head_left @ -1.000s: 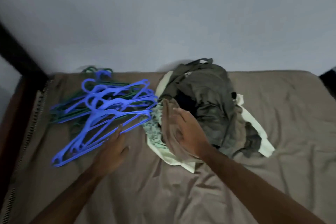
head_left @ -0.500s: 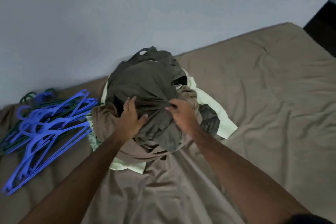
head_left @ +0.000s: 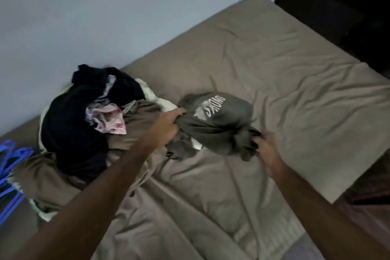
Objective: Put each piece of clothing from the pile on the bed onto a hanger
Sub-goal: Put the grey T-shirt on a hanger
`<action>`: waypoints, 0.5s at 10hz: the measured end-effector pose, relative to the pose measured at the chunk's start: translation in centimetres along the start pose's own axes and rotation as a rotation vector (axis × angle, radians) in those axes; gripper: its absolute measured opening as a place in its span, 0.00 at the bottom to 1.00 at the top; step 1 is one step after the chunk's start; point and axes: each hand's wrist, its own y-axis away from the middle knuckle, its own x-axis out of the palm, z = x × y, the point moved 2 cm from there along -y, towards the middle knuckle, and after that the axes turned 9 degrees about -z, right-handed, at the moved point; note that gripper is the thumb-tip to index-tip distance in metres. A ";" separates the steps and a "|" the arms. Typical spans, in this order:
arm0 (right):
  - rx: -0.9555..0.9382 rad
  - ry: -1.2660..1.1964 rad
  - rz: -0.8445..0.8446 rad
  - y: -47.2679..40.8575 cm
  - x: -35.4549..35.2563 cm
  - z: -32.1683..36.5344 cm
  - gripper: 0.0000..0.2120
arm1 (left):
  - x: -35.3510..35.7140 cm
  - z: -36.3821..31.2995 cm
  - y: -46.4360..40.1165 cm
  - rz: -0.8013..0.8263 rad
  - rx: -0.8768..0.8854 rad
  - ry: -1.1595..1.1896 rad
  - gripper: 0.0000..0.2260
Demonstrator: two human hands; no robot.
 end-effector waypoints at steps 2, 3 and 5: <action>-0.508 0.892 0.351 5.9 -1.8 -2.3 0.16 | 4.7 -2.2 -0.5 0.324 0.217 -0.376 0.20; -0.737 1.109 0.438 6.0 -1.6 -4.7 0.43 | 6.0 2.6 0.5 0.590 0.169 -0.590 0.23; -0.793 1.432 0.415 3.1 0.1 -9.7 0.32 | 9.0 7.2 2.5 0.653 0.177 -0.675 0.24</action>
